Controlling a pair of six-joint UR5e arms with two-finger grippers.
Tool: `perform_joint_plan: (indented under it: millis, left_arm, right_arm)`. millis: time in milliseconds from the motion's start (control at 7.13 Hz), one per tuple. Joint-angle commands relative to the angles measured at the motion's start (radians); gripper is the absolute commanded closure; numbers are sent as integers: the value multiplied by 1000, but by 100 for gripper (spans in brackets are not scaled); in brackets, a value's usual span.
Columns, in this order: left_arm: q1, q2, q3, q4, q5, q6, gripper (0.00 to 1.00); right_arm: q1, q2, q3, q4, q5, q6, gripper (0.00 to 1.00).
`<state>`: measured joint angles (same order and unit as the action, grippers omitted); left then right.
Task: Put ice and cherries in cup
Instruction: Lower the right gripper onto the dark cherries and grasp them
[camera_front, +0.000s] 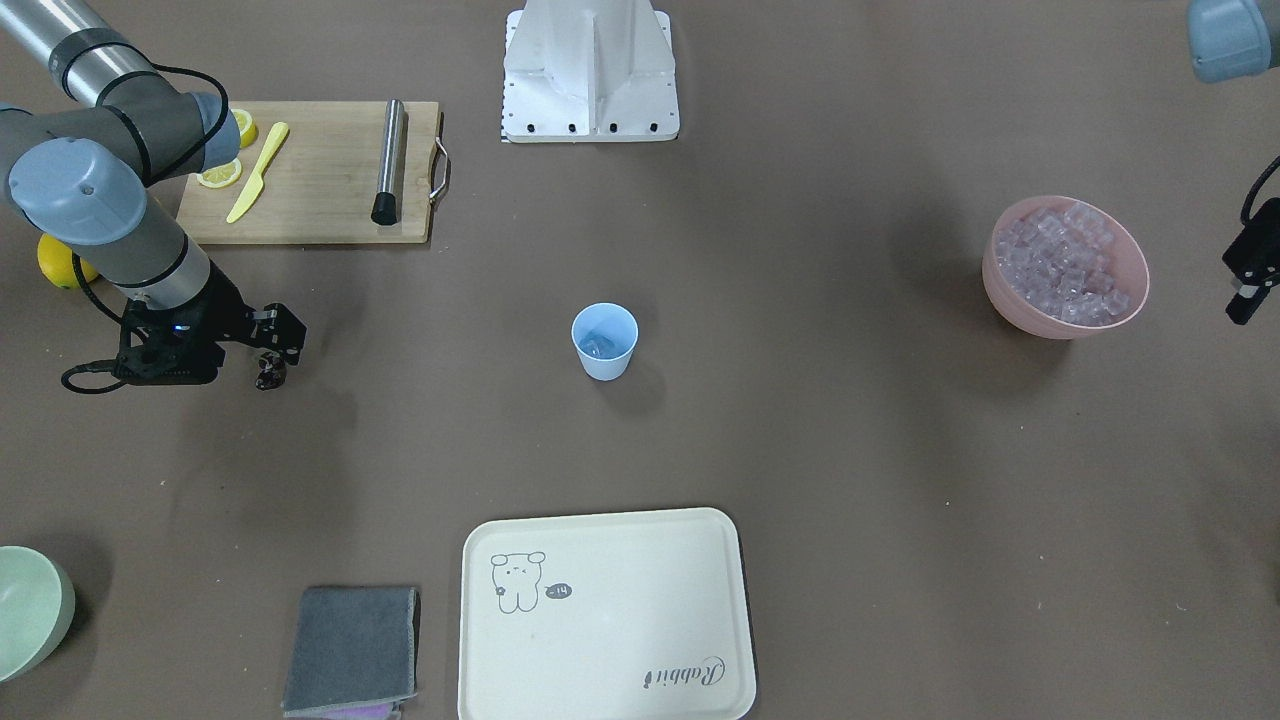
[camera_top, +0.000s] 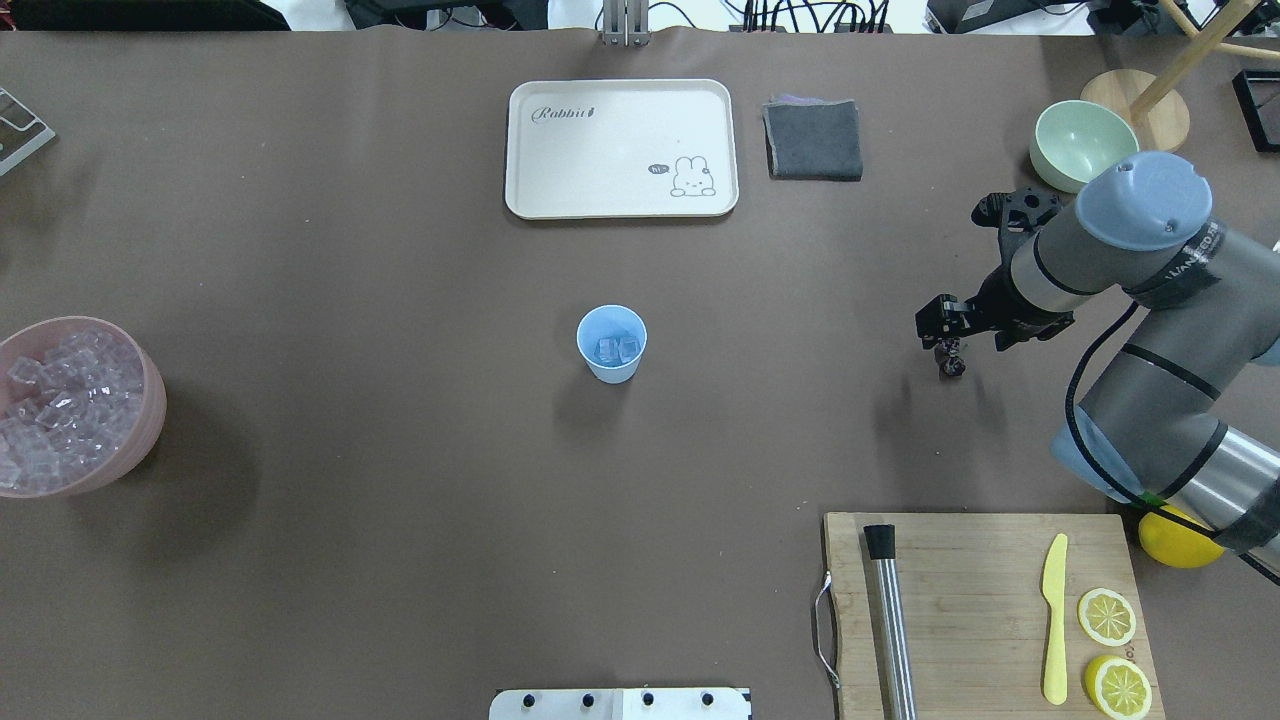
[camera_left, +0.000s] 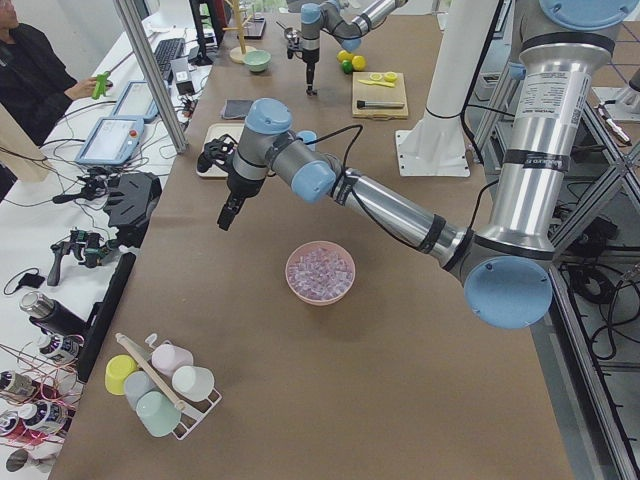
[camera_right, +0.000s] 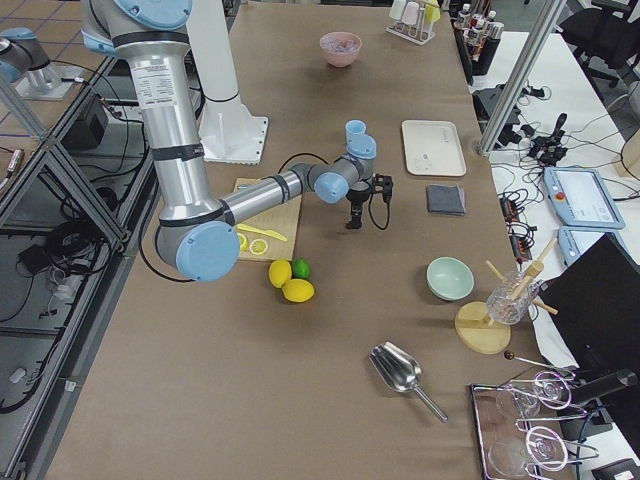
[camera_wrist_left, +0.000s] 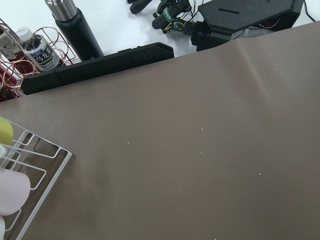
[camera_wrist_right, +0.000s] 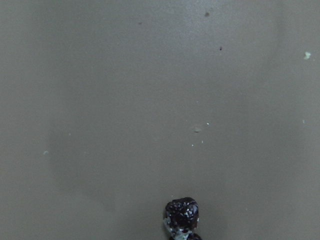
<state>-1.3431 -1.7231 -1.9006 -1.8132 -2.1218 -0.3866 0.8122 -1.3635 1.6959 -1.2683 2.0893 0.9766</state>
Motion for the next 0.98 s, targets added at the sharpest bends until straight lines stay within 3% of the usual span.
perform_joint_plan:
  millis: [0, 421, 561, 841]
  left_arm:
    - [-1, -4, -3, 5, -3, 0, 2]
    - [-1, -7, 2, 6, -13, -2, 2]
    - [-1, -10, 3, 6, -13, -2, 2]
    - [-1, -13, 8, 6, -12, -2, 2]
  right_arm:
    - [-13, -9, 1, 1, -11, 25, 40]
    - [-31, -25, 2, 1, -28, 27, 40]
    - [-31, -25, 1, 1, -28, 27, 46]
    - [-31, -14, 4, 1, -28, 25, 99]
